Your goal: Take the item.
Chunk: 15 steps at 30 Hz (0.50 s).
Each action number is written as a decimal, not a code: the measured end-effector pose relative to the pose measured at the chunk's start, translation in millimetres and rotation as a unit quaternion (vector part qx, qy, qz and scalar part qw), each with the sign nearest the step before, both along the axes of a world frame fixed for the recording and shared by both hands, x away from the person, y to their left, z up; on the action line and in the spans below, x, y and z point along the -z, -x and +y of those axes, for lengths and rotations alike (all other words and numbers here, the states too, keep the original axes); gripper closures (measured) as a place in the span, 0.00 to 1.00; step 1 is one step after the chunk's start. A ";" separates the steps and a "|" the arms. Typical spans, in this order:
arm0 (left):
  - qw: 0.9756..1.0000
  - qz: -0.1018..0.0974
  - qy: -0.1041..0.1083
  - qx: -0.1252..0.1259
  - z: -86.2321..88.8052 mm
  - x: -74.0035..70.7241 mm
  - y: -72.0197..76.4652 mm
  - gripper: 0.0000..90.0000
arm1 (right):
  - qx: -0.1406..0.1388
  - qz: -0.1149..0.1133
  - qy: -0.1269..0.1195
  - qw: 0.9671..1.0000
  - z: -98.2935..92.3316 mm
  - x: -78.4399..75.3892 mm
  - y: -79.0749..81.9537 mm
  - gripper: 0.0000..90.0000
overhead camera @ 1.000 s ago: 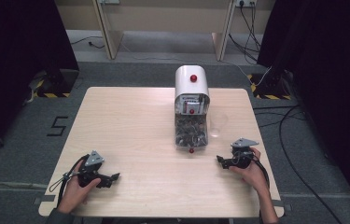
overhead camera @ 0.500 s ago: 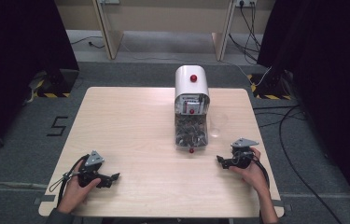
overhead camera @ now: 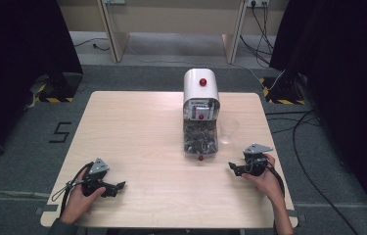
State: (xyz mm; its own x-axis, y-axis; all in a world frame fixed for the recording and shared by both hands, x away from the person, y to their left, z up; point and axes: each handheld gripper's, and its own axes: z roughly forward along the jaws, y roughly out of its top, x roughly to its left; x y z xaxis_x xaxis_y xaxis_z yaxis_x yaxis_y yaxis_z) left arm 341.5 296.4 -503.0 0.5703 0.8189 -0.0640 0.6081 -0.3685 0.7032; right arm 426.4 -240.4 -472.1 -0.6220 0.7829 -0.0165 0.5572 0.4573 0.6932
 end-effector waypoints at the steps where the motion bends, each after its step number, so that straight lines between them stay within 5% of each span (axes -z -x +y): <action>1: 1.000 0.000 0.000 0.000 0.0 0.0 0.0 0.00 | 0.005 -0.007 -0.005 1.000 -0.2 -6.1 2.3 0.25; 15: 1.000 0.000 0.000 0.000 0.0 0.0 0.0 0.00 | -0.001 -0.037 -0.016 0.999 2.1 -23.6 6.3 0.29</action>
State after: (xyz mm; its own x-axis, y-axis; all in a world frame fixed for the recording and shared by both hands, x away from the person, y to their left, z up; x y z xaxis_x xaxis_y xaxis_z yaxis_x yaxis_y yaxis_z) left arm 341.5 296.4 -503.0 0.5703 0.8189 -0.0642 0.6081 -0.3684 0.7032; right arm 420.1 -238.3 -448.6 -0.6214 0.7826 -0.0376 0.5034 0.4356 0.7462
